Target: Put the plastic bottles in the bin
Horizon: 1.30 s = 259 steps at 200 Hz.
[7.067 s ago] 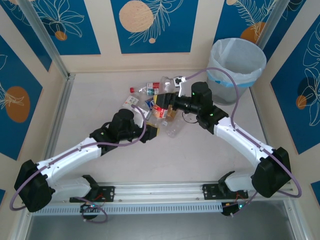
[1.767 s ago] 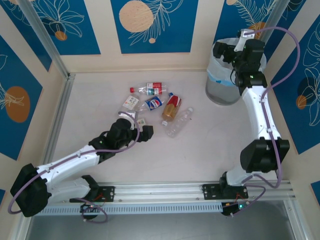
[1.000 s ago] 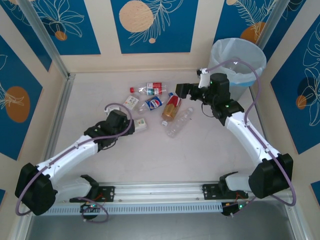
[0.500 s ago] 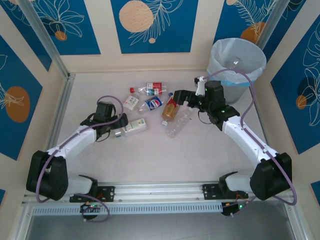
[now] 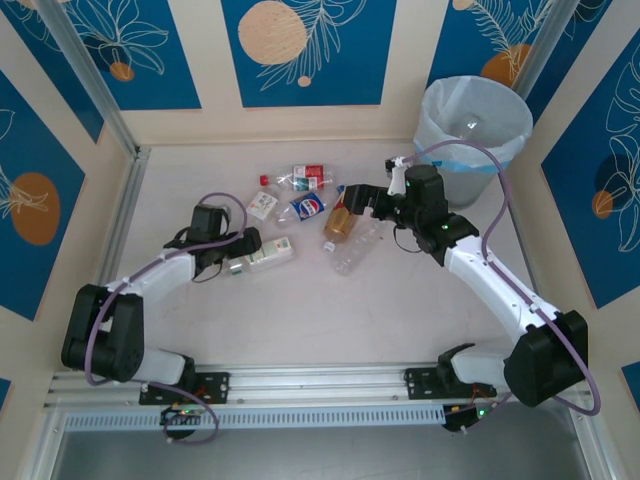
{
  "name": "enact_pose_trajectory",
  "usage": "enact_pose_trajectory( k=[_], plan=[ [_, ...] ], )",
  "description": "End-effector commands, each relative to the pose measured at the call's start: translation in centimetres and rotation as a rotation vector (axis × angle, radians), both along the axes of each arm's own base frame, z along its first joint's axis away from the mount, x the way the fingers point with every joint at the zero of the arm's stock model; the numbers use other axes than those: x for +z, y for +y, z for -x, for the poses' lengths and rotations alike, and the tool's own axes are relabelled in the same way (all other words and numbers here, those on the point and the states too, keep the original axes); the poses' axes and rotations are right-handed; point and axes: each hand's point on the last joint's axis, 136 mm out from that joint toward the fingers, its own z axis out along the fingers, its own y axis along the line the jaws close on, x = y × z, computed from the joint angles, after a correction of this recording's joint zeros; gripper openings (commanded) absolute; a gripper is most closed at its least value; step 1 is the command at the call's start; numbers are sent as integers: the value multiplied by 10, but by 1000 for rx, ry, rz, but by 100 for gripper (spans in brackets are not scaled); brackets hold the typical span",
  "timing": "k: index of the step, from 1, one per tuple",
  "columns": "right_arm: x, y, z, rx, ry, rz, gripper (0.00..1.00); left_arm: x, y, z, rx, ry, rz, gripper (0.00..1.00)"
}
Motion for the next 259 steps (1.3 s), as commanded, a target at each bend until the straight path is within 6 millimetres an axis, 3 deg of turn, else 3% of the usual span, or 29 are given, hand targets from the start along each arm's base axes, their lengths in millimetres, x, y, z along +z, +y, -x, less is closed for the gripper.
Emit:
enact_pose_trajectory(
  k=[1,62,154,180,225,259],
  plan=[
    [-7,0,1,-19,21,9,99,-8,3,7,13,24,19,99],
    [-5,3,-2,-16,14,21,100,-25,1,29,-9,93,34,99],
    [-12,11,-7,-8,29,37,100,8,-34,69,-43,36,300,99],
    [-13,15,-9,-1,35,38,100,7,-40,82,-63,57,316,99],
    [-14,22,-13,14,39,45,100,-14,-56,107,-141,162,258,99],
    [-16,26,-15,22,42,50,100,-20,-43,113,-152,176,27,99]
  ],
)
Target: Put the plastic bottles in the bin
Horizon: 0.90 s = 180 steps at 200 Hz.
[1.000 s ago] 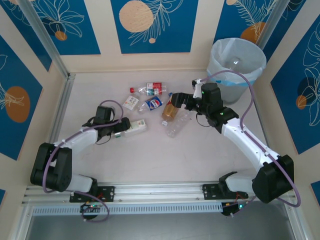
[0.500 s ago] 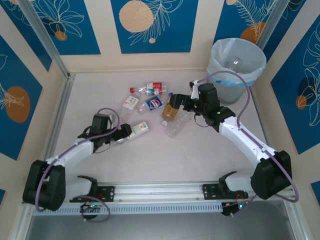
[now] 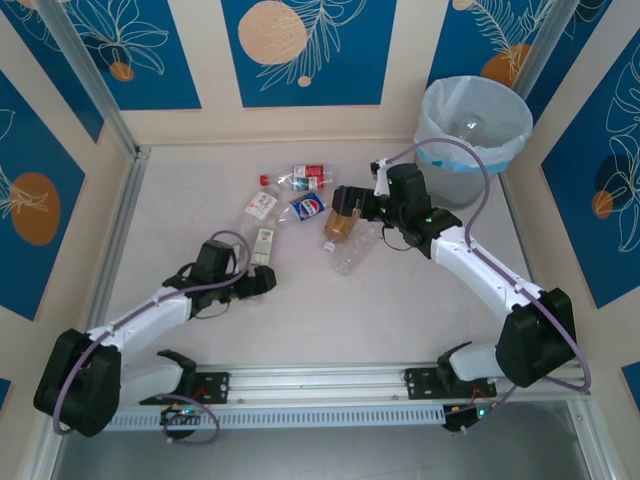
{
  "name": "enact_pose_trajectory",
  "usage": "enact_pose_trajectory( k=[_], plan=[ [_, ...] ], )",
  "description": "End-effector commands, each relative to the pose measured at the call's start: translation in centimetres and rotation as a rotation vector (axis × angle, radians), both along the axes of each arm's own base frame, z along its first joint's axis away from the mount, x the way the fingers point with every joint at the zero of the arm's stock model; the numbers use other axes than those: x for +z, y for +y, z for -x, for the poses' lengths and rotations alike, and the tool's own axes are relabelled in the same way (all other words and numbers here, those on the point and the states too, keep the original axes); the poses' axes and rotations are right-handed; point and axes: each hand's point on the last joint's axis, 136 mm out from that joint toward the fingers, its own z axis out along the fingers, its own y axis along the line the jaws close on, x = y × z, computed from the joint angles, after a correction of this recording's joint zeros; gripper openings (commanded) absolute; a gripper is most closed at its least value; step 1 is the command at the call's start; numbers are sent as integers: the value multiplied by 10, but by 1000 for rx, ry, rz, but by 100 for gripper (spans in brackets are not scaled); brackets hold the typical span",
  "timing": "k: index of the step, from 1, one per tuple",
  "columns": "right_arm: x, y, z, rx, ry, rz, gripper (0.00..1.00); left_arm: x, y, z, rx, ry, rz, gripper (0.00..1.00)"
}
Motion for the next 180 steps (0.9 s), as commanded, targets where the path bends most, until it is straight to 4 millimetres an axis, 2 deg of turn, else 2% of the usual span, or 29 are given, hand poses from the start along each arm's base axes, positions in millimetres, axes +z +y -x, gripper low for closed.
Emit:
enact_pose_trajectory(
  k=[1,27,48,90,129,180],
  plan=[
    [10,5,-5,6,-21,0,100,-2,15,3,-13,0,-176,99],
    [12,7,-6,10,-22,6,100,-9,18,5,-44,18,-274,98],
    [12,7,-6,8,-24,15,100,-14,18,5,-79,30,-377,92],
    [11,6,-4,7,-21,30,100,-15,21,-5,-111,25,-618,84],
    [10,2,0,-1,-23,53,100,-16,17,-13,-93,19,-765,78],
    [10,-5,5,-15,-37,77,100,-28,3,-11,-90,35,-708,74]
  ],
)
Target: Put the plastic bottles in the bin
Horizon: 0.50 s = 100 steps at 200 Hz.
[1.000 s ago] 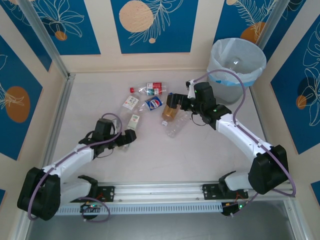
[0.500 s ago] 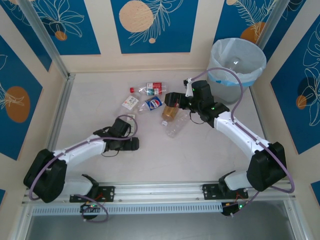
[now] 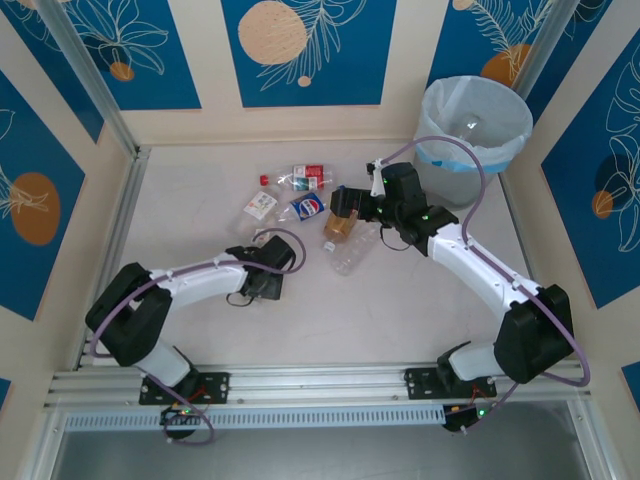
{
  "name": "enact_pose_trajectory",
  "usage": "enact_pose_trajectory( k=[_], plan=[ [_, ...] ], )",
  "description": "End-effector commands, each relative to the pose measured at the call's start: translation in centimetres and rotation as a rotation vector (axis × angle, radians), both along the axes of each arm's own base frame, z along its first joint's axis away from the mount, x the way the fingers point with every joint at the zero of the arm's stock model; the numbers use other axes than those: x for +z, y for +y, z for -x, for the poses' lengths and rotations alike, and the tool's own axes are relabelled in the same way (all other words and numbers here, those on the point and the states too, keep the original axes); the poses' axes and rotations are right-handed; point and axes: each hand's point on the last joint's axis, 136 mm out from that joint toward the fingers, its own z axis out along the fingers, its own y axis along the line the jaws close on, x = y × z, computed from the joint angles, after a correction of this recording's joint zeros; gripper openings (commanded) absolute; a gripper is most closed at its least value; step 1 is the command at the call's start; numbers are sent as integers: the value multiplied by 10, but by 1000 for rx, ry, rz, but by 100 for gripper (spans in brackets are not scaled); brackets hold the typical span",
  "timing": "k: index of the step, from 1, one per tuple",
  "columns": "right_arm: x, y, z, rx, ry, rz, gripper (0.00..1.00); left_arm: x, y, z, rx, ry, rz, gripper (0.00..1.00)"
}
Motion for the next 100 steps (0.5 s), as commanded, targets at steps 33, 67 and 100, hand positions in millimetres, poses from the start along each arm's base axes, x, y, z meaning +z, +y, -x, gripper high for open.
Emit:
enact_pose_trajectory(
  k=[33,67,100],
  plan=[
    [15,-6,4,-11,-50,17,100,-9,-1,4,19,27,-7,59],
    [16,-6,3,-13,-52,17,100,-14,0,5,14,35,-18,49],
    [14,-6,3,-14,-48,19,100,-12,-4,3,-4,28,-2,39]
  ],
)
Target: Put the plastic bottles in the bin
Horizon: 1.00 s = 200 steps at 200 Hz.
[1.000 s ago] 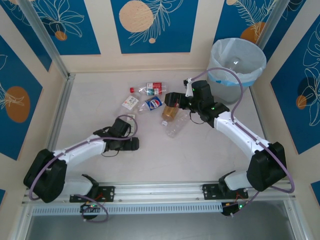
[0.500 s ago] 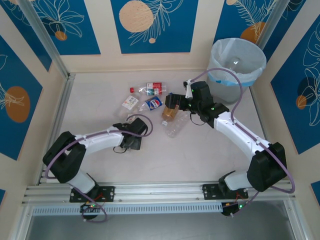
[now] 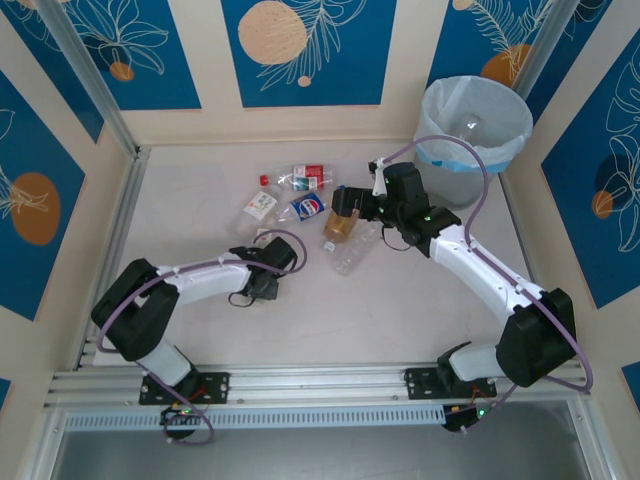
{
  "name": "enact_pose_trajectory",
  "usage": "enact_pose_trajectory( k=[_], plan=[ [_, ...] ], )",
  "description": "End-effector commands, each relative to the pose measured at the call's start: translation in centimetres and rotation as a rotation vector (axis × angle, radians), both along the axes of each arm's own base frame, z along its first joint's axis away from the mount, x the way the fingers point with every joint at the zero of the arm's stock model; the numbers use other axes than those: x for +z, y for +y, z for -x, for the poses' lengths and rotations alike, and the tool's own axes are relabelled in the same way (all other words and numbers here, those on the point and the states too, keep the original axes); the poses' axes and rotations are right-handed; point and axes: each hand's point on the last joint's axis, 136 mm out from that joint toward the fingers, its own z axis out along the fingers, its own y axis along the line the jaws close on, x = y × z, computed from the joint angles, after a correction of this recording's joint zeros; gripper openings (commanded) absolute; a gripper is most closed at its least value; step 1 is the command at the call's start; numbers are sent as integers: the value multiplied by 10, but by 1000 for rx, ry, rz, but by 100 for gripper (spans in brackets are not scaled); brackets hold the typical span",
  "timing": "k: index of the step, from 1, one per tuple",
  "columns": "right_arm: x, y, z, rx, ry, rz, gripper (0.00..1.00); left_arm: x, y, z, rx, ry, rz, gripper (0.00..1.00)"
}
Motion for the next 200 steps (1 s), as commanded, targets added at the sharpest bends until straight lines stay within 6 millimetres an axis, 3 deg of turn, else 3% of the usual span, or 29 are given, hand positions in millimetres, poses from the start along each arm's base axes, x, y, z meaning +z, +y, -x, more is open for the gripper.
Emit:
enact_pose_trajectory(
  k=[1,35,94,128,167,200],
  plan=[
    [8,-2,3,0,-30,14,100,-2,-4,2,-19,9,11,39],
    [9,-2,2,-3,-32,14,100,4,-10,0,-43,-5,36,31],
    [9,-2,2,-5,-26,8,100,20,-20,-3,-77,-49,108,28],
    [11,2,3,-17,8,-55,99,41,-47,-5,-184,-133,281,27],
    [5,23,11,-9,158,-247,99,74,-72,-11,-317,-229,403,24],
    [23,50,25,115,216,-420,100,103,-94,-15,-424,-300,493,22]
  ],
)
